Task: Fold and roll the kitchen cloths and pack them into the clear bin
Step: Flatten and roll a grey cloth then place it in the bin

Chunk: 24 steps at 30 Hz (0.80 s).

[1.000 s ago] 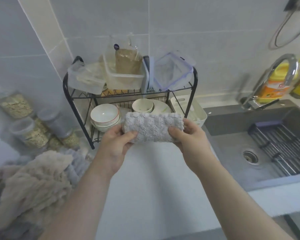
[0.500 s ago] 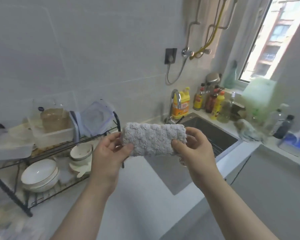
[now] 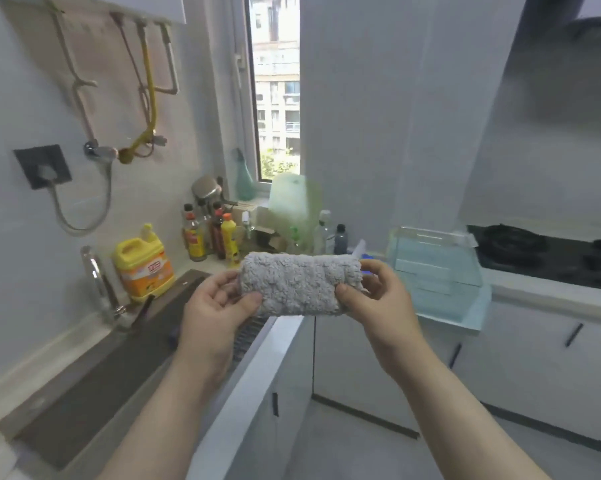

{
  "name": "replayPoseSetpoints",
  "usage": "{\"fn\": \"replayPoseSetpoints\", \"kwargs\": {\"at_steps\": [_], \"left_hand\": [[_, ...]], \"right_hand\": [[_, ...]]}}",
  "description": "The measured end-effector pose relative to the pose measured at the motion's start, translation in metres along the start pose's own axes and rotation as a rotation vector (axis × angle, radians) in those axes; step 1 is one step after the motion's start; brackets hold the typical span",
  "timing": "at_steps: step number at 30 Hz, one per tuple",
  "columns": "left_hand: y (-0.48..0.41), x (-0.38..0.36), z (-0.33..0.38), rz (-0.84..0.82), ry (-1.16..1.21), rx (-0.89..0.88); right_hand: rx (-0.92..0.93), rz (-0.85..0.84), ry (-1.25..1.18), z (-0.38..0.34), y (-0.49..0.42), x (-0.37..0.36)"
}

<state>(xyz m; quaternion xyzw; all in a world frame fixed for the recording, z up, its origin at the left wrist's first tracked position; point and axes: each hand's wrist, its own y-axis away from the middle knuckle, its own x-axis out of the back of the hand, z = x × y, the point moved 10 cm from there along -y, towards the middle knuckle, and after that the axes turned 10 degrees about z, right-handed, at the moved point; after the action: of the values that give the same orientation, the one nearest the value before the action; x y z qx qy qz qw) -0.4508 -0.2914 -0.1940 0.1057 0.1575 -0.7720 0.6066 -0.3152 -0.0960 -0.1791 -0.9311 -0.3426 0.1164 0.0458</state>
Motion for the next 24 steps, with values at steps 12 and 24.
{"fn": "replayPoseSetpoints", "kwargs": {"at_steps": [12,24], "left_hand": [[-0.067,-0.272,-0.133,-0.36,-0.011,0.199],[-0.232,-0.44,-0.275,-0.482,-0.092,0.313]], "right_hand": [[-0.022,0.337,0.102,0.004,-0.149,0.206],[-0.087,0.451,0.331,0.063,-0.361,0.265]]}}
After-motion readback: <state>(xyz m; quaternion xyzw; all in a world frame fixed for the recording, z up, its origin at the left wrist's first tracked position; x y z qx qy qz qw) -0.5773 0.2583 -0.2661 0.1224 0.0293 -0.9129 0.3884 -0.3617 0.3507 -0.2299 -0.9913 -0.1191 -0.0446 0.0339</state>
